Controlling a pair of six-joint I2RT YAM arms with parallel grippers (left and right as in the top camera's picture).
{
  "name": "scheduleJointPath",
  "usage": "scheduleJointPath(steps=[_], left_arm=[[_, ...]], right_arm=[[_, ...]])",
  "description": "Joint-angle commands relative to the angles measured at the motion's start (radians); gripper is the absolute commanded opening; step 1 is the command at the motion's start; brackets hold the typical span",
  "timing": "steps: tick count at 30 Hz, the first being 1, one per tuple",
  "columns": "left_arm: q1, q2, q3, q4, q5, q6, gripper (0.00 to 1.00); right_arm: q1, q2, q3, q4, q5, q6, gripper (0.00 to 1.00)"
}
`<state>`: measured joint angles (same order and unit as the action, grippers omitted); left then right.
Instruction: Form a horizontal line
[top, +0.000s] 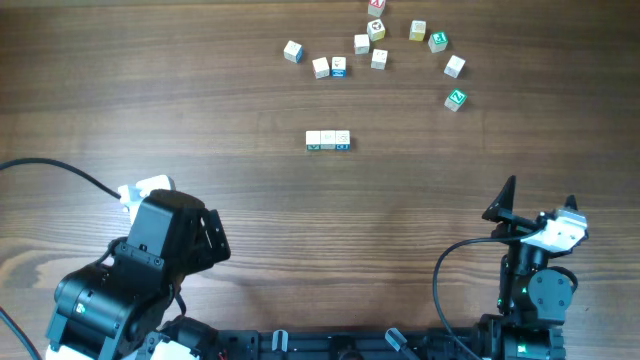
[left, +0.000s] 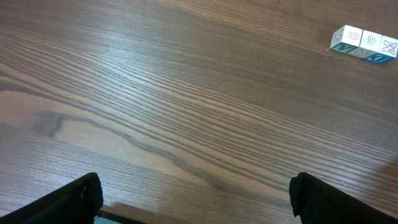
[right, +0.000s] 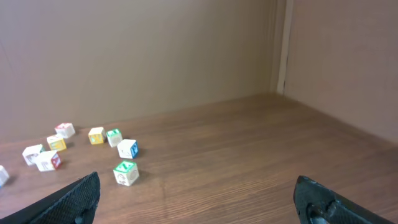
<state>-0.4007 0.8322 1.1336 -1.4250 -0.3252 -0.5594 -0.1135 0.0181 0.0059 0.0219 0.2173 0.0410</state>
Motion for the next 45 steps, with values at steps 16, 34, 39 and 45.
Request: scheduleJointPath(steps=[16, 34, 39, 45], left_arm=[[0.006, -0.025, -0.015, 0.079, -0.064, 0.006, 1.00], [0.288, -0.776, -0.917, 1.181, 0.138, 0.265, 1.00], [0.290, -0.829, -1.057, 1.365, 0.135, 0.265, 1.00], [0.331, -0.829, -1.128, 1.387, 0.134, 0.269, 1.00]], right_arm=[[-0.010, -0.014, -0.001, 0.002, -0.005, -0.047, 1.00], [-0.010, -0.014, -0.001, 0.002, -0.005, -0.048, 1.00], [-0.010, -0.014, -0.001, 0.002, -0.005, -0.047, 1.00], [-0.010, -0.014, -0.001, 0.002, -0.005, -0.048, 1.00]])
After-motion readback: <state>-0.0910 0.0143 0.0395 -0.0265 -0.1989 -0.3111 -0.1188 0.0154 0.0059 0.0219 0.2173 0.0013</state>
